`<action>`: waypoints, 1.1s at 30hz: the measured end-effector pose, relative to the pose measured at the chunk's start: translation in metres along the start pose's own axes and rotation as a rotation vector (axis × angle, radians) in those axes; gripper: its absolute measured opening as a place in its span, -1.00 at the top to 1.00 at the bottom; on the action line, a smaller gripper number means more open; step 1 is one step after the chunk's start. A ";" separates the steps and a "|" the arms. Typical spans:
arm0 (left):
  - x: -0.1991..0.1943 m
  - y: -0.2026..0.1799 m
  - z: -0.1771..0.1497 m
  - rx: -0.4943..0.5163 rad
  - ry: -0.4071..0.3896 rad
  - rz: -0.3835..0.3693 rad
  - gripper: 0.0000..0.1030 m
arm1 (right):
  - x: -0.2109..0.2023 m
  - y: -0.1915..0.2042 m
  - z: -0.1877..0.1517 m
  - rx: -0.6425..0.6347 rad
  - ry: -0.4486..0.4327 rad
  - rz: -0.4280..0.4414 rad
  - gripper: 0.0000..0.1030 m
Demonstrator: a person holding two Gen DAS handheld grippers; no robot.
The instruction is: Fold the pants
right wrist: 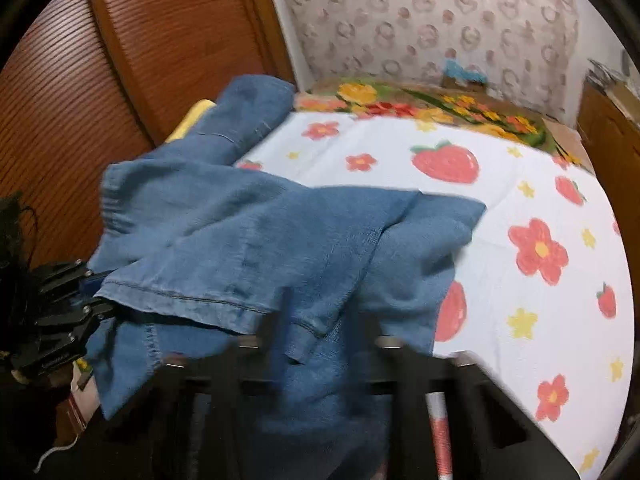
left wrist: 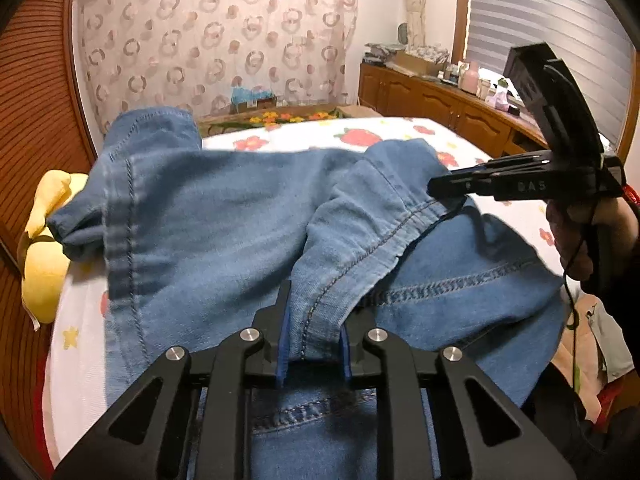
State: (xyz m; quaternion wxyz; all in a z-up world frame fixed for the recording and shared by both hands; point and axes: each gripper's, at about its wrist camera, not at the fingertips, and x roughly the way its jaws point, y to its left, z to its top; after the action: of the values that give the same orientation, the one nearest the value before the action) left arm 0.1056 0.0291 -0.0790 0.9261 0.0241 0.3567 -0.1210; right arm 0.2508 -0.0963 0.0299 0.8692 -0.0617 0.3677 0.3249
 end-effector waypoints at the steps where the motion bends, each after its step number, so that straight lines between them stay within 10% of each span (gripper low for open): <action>1: -0.008 -0.001 0.002 -0.010 -0.017 -0.007 0.61 | -0.006 0.003 0.003 -0.007 -0.022 -0.004 0.83; 16: -0.123 -0.011 0.022 -0.023 -0.234 -0.071 0.65 | -0.111 0.096 0.076 -0.195 -0.311 -0.005 0.92; 33: -0.073 0.045 -0.059 -0.187 -0.052 0.017 0.73 | 0.050 0.122 0.140 -0.296 -0.077 0.063 0.92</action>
State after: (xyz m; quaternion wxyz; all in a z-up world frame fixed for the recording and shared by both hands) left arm 0.0250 0.0952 -0.0763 0.9342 -0.0626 0.3422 -0.0796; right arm 0.2867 0.0736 0.1132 0.8535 -0.1652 0.2841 0.4045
